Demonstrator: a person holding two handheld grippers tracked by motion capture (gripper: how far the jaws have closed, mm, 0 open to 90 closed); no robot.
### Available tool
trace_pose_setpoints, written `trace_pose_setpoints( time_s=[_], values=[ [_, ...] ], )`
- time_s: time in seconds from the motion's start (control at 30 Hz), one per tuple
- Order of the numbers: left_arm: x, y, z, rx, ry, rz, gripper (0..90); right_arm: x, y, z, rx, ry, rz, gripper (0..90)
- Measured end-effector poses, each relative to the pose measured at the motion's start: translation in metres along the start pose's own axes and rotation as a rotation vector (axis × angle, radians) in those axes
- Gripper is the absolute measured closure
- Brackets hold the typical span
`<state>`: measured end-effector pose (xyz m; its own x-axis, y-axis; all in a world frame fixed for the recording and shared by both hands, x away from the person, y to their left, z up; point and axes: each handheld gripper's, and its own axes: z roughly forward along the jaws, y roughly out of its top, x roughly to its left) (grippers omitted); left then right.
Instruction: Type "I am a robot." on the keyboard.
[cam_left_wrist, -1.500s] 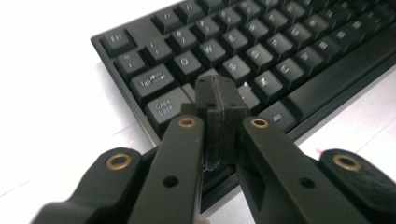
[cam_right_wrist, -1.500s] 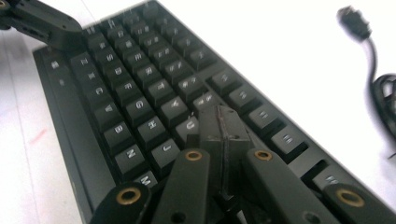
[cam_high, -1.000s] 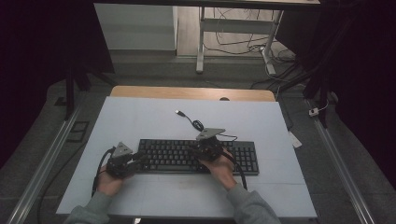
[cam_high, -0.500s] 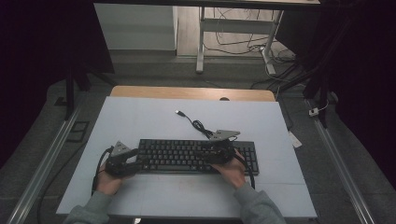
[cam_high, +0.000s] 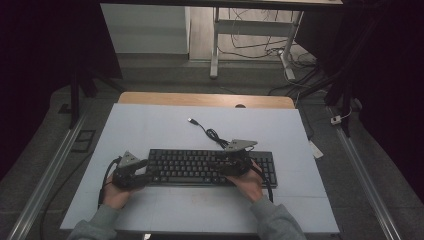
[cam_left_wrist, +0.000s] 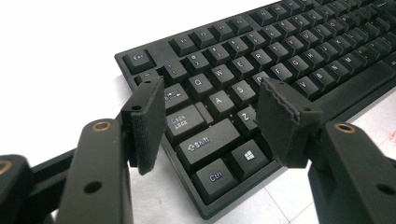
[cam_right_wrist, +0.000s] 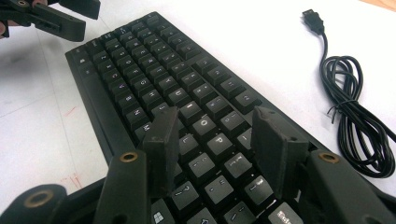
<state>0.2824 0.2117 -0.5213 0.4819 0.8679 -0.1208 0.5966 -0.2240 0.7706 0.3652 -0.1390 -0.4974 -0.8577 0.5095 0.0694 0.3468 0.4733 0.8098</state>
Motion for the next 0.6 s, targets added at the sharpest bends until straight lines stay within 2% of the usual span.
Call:
trace_pose_setpoints(
  time_s=[0.23,0.4,0.6],
  values=[
    [-0.001,0.005,-0.003,0.014,-0.005,0.007,42.6,0.001,0.000,0.001,0.005,0.001,0.001,51.9],
    [-0.001,0.020,-0.002,0.039,0.005,0.032,44.5,0.001,-0.001,0.000,0.010,-0.003,0.001,51.9],
    [-0.003,0.037,0.005,0.090,-0.002,0.076,54.7,0.001,-0.001,-0.001,0.007,-0.005,0.002,51.9]
  ],
)
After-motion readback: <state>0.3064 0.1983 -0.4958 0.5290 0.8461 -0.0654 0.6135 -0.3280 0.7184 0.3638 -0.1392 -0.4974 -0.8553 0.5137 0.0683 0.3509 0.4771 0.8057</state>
